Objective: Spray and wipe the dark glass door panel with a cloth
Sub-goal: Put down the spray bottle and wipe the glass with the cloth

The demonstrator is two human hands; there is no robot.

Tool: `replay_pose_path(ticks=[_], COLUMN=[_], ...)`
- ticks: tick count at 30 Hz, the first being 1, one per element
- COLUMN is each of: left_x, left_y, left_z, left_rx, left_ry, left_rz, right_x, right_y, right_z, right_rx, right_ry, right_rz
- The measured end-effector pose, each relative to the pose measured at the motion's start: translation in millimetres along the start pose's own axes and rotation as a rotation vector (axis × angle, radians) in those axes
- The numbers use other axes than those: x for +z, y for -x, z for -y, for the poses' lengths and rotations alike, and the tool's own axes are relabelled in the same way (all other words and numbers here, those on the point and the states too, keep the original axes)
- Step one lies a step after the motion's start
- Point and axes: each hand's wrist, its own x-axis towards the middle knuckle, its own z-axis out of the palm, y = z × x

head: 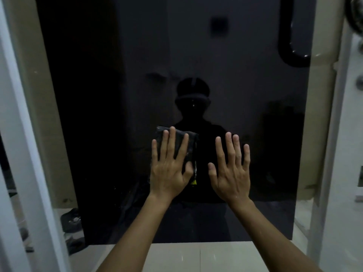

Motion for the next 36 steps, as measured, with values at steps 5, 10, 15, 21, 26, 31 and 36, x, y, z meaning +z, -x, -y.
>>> replay_pose_path(ticks=[5,10,15,21,26,31,36], left_x=[-4,-6,-8,-7,-8,-5,-3], left_y=[12,34,37,44,56,70,96], left_z=[19,51,58,74,92,105,131], left_rx=[-0.225,-0.24,-0.23,-0.156,-0.112,-0.135,-0.142], left_ry=[0.029,0.018,0.023,0.002,0.005,0.0,-0.009], left_rz=[-0.02,-0.013,-0.012,0.002,-0.008,-0.013,0.0], right_x=[0,0,-2,5,10,12,16], right_y=[0,0,4,6,9,11,10], right_z=[0,4,31,61,66,66,65], right_rx=[-0.001,0.024,0.004,-0.02,-0.007,-0.004,0.003], right_ry=[0.003,-0.005,-0.043,-0.046,-0.007,0.023,0.042], right_rz=[0.003,-0.02,-0.024,0.004,0.004,0.005,0.007])
